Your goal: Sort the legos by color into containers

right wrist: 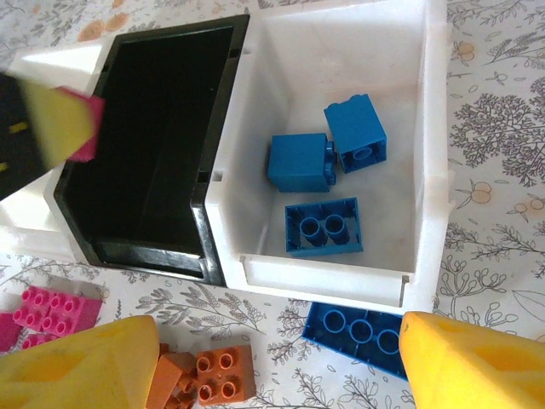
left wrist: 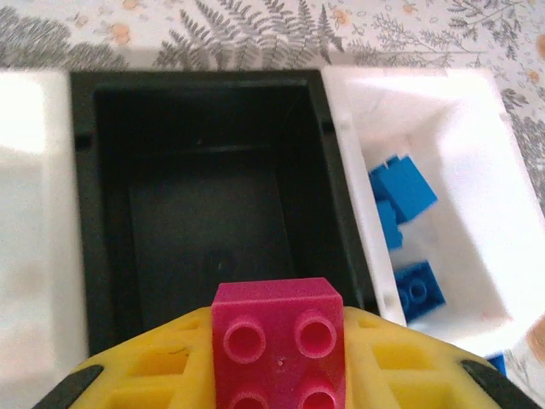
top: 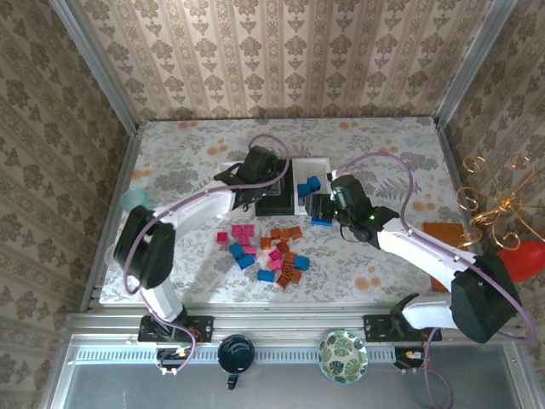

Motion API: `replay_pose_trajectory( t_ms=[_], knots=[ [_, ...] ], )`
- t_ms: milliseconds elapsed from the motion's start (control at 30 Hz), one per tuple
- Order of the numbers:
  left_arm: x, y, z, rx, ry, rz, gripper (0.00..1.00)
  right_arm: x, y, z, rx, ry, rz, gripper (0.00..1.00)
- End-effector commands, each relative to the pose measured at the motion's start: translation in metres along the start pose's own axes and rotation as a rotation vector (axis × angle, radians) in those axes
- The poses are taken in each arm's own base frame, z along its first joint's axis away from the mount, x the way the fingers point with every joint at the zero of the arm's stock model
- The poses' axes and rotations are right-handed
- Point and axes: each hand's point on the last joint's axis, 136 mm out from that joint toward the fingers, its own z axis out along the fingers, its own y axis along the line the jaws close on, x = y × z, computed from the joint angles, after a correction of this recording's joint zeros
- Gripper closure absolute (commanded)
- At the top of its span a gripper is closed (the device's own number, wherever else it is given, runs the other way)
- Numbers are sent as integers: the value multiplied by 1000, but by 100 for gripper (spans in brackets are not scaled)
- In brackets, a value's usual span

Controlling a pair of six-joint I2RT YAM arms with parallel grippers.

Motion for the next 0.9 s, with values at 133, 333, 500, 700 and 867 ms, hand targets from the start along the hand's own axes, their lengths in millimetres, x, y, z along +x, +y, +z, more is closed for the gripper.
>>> replay_pose_trajectory(
  t_ms=[133, 333, 500, 700, 867],
  knots=[
    [-16, 6, 34, -35, 52, 43, 66, 6, -4, -14, -8, -6, 15, 24],
    [-39, -14, 18, 34, -9, 29, 41, 19, 0, -16, -49, 17, 8, 23],
    [-55, -32, -20, 101, -84, 41, 30, 27, 4, -16, -71, 47, -6, 23],
    [-38, -40, -75, 182, -148, 61, 20, 39, 11, -19, -99, 90, -32, 23],
    [13, -18, -101, 185, -152, 57, 9, 65, 26, -18, -163, 187, -84, 24]
  ],
)
